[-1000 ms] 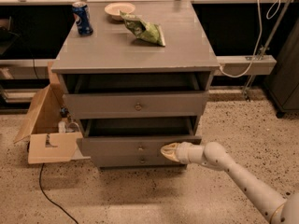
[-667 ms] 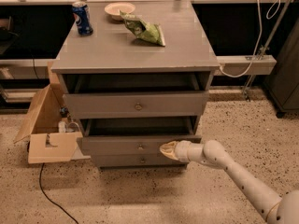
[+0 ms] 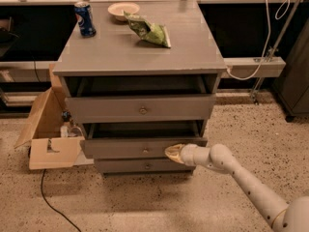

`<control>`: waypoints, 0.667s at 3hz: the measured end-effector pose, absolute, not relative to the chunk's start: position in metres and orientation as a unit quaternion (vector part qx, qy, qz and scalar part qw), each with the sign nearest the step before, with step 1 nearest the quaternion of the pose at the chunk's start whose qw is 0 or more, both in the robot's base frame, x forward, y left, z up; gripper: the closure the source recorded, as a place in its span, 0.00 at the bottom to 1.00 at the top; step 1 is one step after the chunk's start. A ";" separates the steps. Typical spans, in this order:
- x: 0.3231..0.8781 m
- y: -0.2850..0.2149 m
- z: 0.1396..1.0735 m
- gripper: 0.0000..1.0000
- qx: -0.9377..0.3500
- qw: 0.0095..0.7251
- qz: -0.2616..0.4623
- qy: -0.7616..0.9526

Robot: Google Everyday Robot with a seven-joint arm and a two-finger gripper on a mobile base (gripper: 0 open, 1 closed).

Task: Close middle drawer

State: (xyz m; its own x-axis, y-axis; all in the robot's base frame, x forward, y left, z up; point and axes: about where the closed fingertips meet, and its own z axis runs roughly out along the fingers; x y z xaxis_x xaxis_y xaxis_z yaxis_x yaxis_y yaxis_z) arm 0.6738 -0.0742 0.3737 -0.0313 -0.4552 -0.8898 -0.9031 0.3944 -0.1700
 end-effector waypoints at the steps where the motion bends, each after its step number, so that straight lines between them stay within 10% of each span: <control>1: 0.686 -0.069 0.379 1.00 -0.502 0.494 0.231 0.671; 2: 0.701 -0.069 0.383 1.00 -0.502 0.502 0.228 0.667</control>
Offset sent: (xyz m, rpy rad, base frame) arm 0.0453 -0.0024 0.0170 0.0197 -0.0654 -0.0069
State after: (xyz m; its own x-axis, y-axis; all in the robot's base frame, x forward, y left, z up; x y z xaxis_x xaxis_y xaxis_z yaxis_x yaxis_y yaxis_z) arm 0.7006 -0.0691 0.3834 0.0072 -0.4398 -0.8981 -0.8978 0.3927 -0.1995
